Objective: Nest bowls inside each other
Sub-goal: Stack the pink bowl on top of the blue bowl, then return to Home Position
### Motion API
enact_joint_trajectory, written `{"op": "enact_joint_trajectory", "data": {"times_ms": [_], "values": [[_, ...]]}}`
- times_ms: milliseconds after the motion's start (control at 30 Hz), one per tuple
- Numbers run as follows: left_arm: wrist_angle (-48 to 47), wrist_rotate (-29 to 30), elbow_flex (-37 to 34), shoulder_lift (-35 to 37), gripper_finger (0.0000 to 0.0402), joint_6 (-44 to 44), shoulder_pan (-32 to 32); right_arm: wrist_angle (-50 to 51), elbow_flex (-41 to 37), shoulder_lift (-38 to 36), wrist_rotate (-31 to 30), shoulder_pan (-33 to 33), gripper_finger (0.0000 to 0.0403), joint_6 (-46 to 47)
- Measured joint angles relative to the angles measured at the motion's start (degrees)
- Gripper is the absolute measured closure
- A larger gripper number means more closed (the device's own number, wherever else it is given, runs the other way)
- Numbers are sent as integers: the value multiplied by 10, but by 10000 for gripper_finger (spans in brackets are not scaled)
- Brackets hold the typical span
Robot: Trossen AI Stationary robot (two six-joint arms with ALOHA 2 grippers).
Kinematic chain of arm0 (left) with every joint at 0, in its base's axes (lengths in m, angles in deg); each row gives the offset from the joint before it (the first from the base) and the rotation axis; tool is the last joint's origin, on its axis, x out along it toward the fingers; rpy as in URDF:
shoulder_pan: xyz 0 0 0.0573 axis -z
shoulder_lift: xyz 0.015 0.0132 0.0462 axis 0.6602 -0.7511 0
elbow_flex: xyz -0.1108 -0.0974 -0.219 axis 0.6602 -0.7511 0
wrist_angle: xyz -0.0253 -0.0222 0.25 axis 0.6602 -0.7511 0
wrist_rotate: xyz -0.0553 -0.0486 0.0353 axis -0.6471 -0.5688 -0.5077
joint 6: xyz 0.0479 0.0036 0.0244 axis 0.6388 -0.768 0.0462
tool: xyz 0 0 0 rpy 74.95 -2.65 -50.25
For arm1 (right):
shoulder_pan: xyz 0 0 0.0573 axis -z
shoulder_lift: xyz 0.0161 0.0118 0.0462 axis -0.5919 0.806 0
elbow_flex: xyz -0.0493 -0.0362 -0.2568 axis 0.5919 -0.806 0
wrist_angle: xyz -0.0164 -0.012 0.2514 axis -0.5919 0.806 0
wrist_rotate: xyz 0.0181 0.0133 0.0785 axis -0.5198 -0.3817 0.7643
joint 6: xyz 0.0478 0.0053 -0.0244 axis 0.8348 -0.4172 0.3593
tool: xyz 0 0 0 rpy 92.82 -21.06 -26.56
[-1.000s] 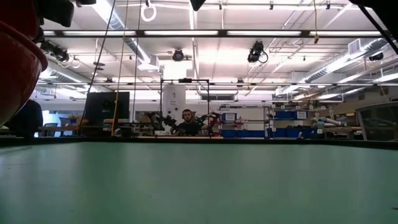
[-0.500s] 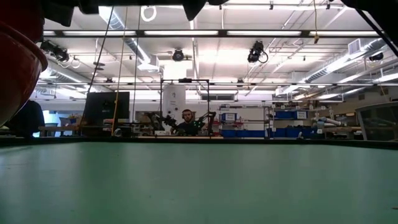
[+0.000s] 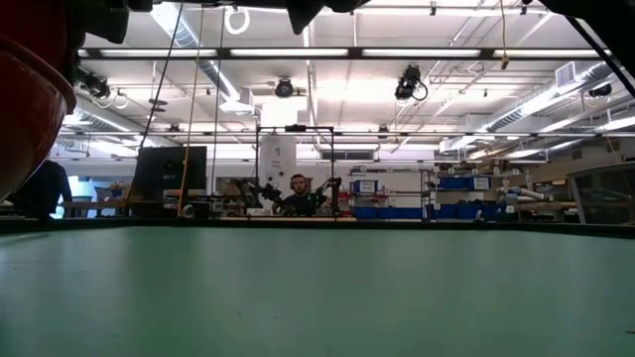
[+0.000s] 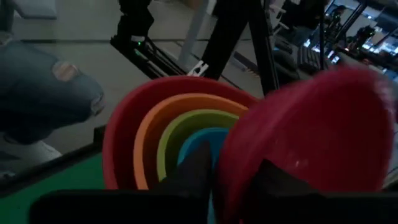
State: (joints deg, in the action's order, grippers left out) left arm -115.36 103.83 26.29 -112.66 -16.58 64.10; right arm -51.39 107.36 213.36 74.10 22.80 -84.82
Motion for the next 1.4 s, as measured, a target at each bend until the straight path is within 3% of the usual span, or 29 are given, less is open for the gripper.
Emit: {"op": "enact_joint_trajectory", "data": {"times_ms": [367,500,667,733,800,867,933,1133,1233,1300,1400], "values": [[12,-1,0,0,230,0,-2,13,-7,0,-8,14,195,53],[12,-2,0,0,230,0,-2,18,-7,-1,-86,16,174,77],[17,-13,0,0,230,-11,2,60,-8,-17,-205,18,178,89],[39,10,0,0,230,-17,15,85,-8,-24,-185,26,183,119],[93,69,0,1,230,-11,43,82,-25,-34,-100,37,189,162],[143,141,0,7,230,8,81,48,-58,-53,-45,49,196,212],[170,208,0,12,230,29,114,11,-106,-86,-34,58,202,228],[190,273,-2,12,230,76,155,-84,-298,-221,-128,65,214,235],[297,304,-14,4,230,136,142,-135,-391,-304,-185,58,214,235],[446,290,-40,-8,230,245,120,-169,-453,-355,-214,52,215,239],[639,201,-87,-39,230,384,79,-204,-544,-424,-243,42,221,259]]}}
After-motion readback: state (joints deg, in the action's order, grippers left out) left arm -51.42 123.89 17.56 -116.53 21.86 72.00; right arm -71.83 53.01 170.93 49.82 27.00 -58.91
